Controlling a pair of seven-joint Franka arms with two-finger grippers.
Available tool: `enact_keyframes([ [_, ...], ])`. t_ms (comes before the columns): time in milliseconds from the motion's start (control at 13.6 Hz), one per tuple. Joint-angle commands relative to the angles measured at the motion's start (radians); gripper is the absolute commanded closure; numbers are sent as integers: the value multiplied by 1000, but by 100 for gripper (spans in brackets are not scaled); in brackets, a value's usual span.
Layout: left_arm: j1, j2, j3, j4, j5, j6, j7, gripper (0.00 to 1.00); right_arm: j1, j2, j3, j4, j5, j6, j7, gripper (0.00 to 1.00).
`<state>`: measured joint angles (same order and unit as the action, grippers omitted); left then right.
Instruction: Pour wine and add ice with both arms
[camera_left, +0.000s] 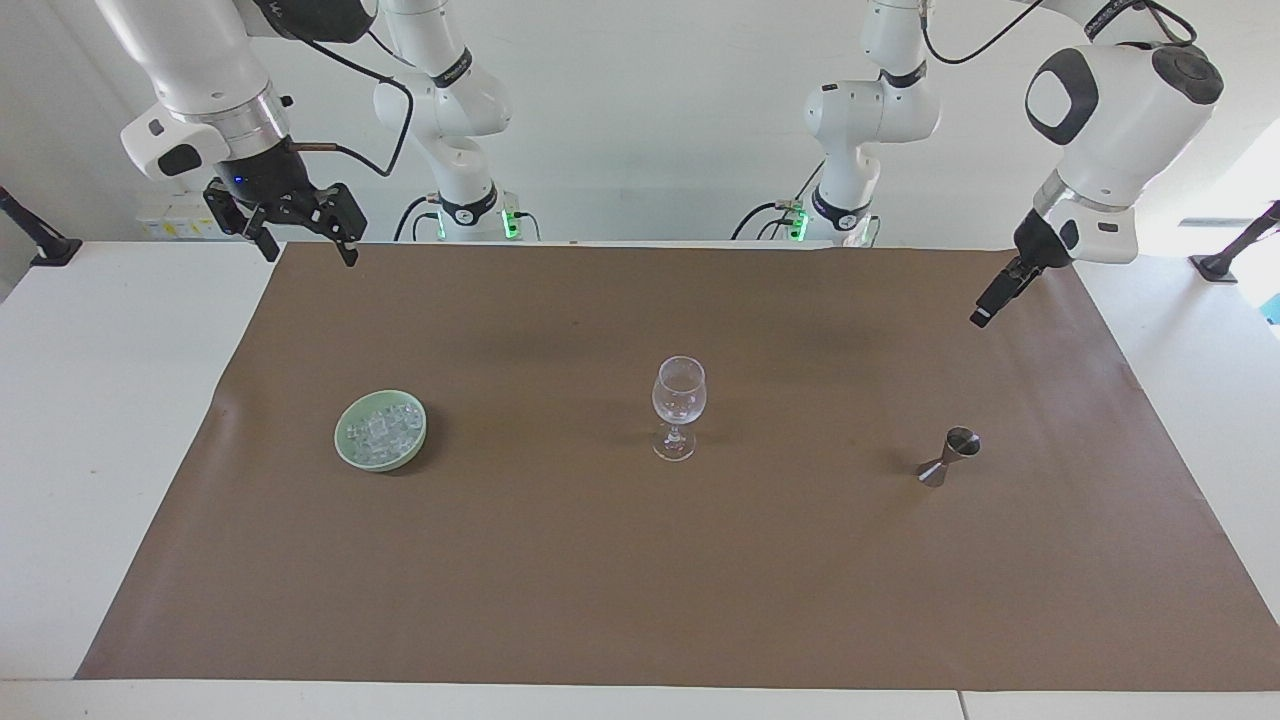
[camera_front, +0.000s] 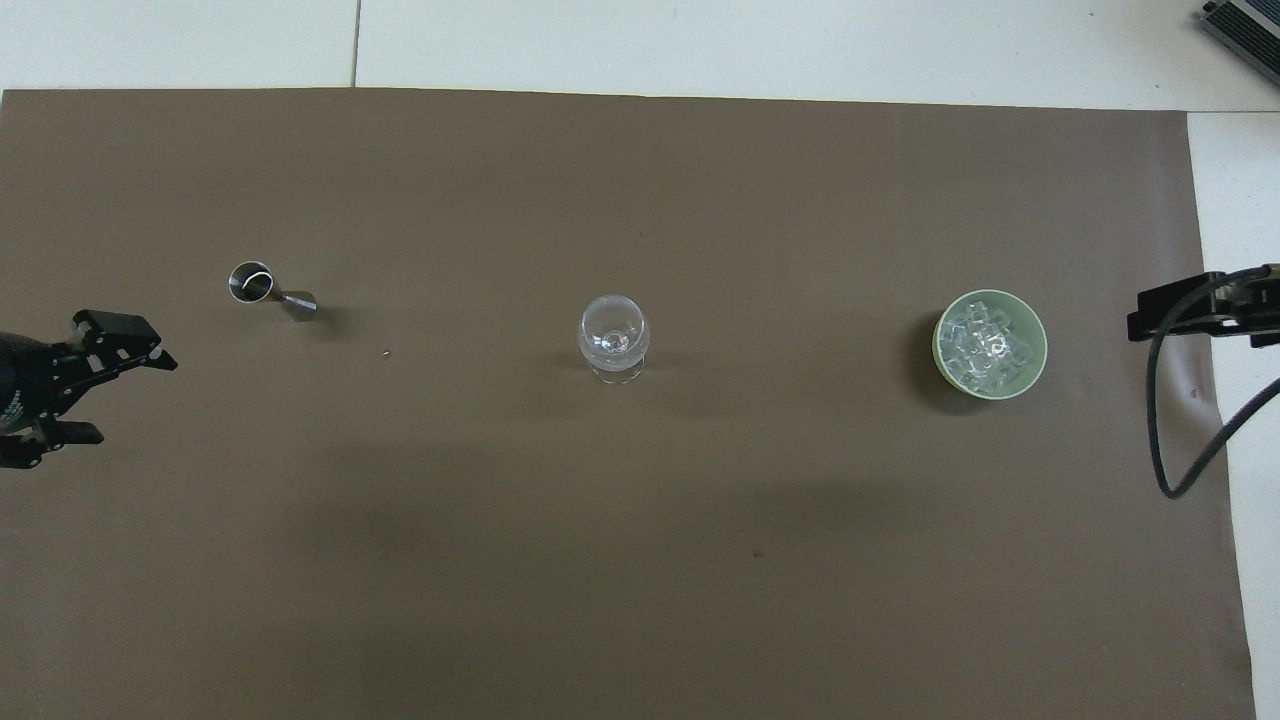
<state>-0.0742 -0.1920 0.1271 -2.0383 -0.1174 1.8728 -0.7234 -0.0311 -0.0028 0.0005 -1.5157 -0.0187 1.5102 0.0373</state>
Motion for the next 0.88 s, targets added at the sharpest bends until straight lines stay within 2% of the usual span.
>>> enact_keyframes([
  [0,60,-32,-4,-39,-109,34,-145,0,0,-17,-2,-17,17,-1,-4,0],
  [294,128,-38,-4,-43,-224,32,-231,0,0,-17,-2,-18,17,-1,-4,0],
  [808,172,-70,-4,-95,-258,32,-232,0,0,-17,-2,-18,17,-1,-4,0],
])
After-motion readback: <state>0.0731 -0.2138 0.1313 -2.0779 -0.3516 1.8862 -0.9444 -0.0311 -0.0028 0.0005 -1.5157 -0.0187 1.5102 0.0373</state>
